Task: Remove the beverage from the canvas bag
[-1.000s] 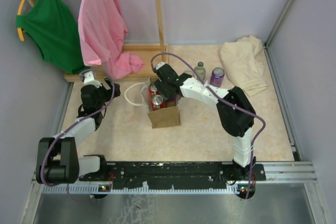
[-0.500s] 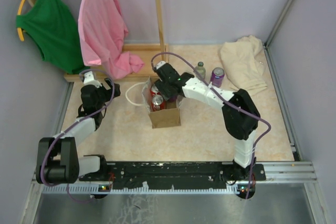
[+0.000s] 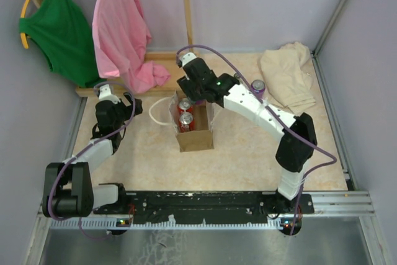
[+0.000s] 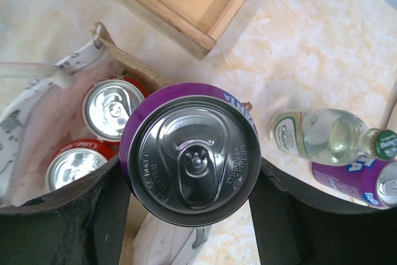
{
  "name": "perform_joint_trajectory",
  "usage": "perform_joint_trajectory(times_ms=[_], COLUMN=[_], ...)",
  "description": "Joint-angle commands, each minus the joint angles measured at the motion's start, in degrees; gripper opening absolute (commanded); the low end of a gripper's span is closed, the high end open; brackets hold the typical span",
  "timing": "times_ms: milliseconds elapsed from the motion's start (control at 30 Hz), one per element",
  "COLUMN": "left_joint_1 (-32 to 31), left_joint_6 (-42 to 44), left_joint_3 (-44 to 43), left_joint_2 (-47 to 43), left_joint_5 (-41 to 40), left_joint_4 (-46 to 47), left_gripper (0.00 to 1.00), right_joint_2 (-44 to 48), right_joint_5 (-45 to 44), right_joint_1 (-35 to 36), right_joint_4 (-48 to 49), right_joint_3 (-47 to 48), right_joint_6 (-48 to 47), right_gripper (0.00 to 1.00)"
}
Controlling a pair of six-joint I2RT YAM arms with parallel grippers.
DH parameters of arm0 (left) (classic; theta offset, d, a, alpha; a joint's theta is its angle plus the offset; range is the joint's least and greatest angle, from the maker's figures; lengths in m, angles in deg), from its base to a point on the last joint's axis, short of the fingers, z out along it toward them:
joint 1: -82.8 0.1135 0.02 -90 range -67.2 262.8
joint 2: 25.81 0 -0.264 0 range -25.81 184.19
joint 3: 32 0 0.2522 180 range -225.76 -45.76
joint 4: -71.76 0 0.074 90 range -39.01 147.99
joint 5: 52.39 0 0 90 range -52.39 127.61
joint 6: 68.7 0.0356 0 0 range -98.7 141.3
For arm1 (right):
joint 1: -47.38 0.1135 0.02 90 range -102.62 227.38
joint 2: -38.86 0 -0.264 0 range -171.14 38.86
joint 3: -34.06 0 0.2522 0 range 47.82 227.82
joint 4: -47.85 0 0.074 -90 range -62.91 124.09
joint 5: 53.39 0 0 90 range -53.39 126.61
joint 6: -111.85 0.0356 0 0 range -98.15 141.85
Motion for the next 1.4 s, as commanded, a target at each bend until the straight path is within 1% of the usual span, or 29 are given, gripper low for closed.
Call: perform_joint_trajectory(times_ms=[0, 167, 400, 533, 767, 867, 933, 1067, 1167, 1267, 1367], left_joint_1=[-0.2, -0.2, -0.2, -0.2, -0.2, -0.3, -0.3, -0.3, -0.3, -0.3, -0.4], left_joint_6=[-0.4, -0.4, -0.5, -0.6, -1.2, -1.4, -1.4, -1.1, -0.7, -0.7, -0.5], left_joint_3=[-1.1, -1.3, -1.1, -1.1, -1.0, -1.2, -1.3, -1.4, -1.3, -1.3, -1.3], left_joint_2=[0.0, -0.3, -0.4, -0.2, 0.3, 0.7, 0.8, 0.5, 0.2, 0.0, -0.1], left_joint_5=[1.3, 1.6, 1.8, 1.9, 2.6, 3.0, 3.3, 3.5, 3.2, 3.3, 3.3], left_joint_4=[1.7, 1.7, 1.7, 1.7, 1.9, 1.9, 1.9, 1.9, 1.8, 1.8, 1.6], left_gripper=[1.0, 1.0, 1.0, 1.0, 1.0, 1.0, 1.0, 1.0, 1.0, 1.0, 1.0], right_joint_2=[8.2, 11.9, 15.7, 18.2, 23.9, 25.0, 26.4, 31.1, 33.5, 34.8, 35.5], right_joint_5=[-1.7, -1.4, -2.3, -7.6, -23.4, -28.4, -27.8, -21.8, -18.2, -14.2, -11.8], right_joint_1=[1.4, 1.4, 1.4, 1.4, 1.3, -0.4, -3.7, -11.9, -16.5, -19.5, -20.4], right_joint_4=[3.5, 2.9, 2.9, 1.9, 2.6, 1.3, 0.4, 1.6, 2.2, 3.6, 6.2], right_joint_3=[7.0, 9.1, 8.4, 8.7, 5.6, 4.6, 3.2, -5.0, -11.9, -18.8, -25.4], right_joint_6=[-1.1, -0.8, -0.3, -0.6, -3.7, -3.7, -1.7, 2.4, 5.2, 7.6, 9.1], right_gripper=[0.0, 0.0, 0.0, 0.0, 0.0, 0.0, 0.0, 0.0, 0.0, 0.0, 0.0])
